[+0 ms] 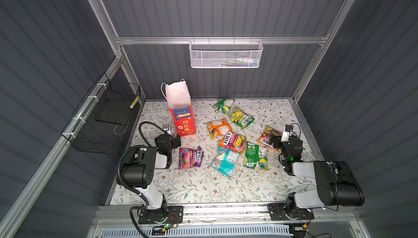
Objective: Place the snacks into the paper bag
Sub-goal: Pick up the paper bag from the top-left of the table.
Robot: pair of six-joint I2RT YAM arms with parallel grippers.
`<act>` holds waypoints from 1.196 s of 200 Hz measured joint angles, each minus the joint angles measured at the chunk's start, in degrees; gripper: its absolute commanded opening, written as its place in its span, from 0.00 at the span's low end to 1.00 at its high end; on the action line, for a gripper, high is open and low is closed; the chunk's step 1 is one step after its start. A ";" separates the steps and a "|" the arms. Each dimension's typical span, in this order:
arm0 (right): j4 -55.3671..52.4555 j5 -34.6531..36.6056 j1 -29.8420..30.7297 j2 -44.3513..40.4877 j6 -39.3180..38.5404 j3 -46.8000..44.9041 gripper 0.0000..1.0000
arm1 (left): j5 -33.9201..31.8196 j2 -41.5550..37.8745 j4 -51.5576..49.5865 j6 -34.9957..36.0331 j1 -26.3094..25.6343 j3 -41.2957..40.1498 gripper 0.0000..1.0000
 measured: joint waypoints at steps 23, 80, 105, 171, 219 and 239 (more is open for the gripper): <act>0.11 0.07 0.00 0.00 0.00 0.00 0.99 | 0.02 0.04 0.00 0.00 0.00 0.00 1.00; 0.42 0.66 0.33 0.00 0.00 0.00 0.99 | 0.02 0.07 0.07 0.07 0.00 0.00 1.00; 0.66 1.07 0.66 0.00 -0.02 0.00 0.99 | 0.00 0.07 0.57 0.42 0.00 0.00 1.00; 2.03 1.92 0.98 0.00 -0.02 -0.02 0.99 | 0.00 0.07 1.07 0.44 0.00 0.00 1.00; 2.29 2.43 1.07 0.00 -0.02 -0.02 0.99 | 0.02 0.07 1.07 0.42 0.00 0.00 1.00; 2.23 2.40 1.07 0.00 -0.02 -0.02 0.99 | 0.02 0.07 1.05 0.42 0.00 0.00 1.00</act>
